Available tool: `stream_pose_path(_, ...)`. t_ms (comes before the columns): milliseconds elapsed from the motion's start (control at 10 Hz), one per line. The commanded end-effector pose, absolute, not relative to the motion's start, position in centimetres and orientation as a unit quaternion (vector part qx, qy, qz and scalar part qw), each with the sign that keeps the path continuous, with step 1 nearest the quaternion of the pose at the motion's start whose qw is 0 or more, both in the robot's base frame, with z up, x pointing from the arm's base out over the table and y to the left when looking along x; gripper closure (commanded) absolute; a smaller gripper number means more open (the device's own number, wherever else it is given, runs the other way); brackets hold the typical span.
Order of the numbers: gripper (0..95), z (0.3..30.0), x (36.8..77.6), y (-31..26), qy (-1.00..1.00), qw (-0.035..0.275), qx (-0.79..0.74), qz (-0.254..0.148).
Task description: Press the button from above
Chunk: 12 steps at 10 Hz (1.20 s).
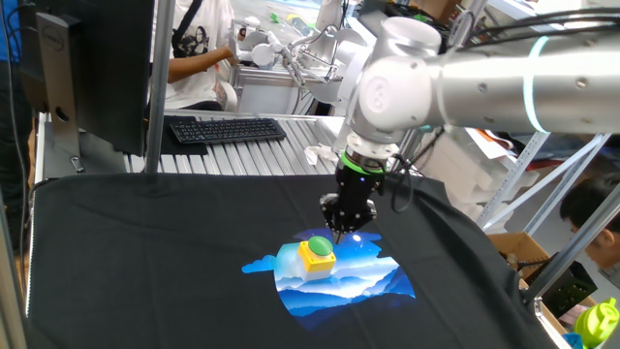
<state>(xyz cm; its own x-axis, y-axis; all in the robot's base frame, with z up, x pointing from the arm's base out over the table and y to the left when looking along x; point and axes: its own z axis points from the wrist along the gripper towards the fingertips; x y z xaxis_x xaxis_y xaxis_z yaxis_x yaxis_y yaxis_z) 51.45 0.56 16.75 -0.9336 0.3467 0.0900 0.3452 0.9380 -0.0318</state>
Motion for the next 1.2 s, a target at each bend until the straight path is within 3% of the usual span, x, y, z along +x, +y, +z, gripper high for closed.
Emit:
stream_pose_path(100,95.0,16.83,51.2,0.43,-0.983,0.044,-0.176,0.008)
stream_pose_path(1200,95.0,17.0,51.37,0.48,-0.986,0.05,-0.161,0.013)
